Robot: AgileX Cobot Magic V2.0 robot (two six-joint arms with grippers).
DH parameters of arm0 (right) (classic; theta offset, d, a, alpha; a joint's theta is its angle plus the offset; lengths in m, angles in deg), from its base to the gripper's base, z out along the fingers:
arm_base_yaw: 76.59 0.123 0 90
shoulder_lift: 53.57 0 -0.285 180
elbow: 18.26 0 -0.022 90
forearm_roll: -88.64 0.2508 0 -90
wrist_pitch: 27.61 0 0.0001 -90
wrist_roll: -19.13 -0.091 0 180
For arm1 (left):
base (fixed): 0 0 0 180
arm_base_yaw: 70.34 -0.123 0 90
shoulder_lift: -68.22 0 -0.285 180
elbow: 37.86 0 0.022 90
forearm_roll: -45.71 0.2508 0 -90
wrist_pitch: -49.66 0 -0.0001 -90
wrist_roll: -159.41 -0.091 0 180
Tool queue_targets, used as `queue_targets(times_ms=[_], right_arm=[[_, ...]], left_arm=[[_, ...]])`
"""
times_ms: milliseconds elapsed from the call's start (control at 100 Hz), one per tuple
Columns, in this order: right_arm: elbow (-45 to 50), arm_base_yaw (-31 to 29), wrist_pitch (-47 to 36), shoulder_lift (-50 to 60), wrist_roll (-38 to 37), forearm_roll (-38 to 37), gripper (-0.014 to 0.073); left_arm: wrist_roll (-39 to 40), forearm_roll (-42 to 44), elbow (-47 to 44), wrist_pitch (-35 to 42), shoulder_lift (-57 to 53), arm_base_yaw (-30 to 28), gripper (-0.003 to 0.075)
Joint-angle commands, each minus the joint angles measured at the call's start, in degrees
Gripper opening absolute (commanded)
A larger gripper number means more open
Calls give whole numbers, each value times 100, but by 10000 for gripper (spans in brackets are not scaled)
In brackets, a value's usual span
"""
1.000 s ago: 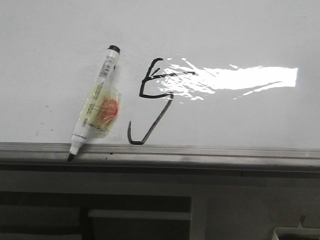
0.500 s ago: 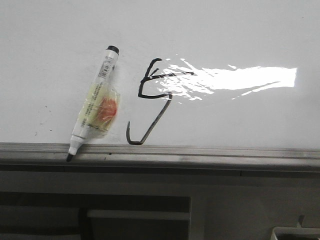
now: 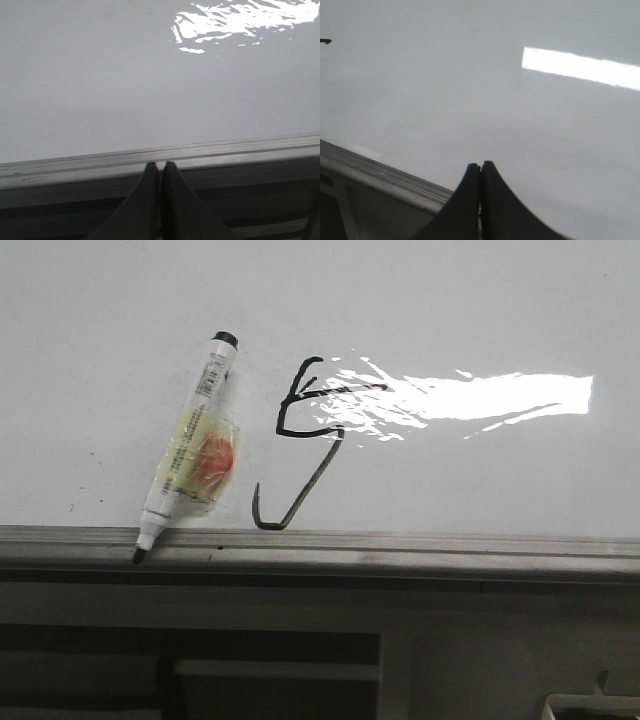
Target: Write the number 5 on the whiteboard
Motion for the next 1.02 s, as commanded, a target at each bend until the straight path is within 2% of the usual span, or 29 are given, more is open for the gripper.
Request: queue_targets(times_ms=[0,230,400,1010], right_arm=[[117,-73,-67,120,-39,-89,-64],[117,-73,507,617,-39,-89,-64],[117,-73,1318,780,-39,-98,-64],[117,-73,1243,780,-39,-116,-64]], left_arm=[[52,-42,-127,378,-157,-24,-20],[52,-42,-127,378,-157,-24,-20],[52,-51,-127,378,-157,-24,-20],[52,-51,-127,378,-157,-24,-20]])
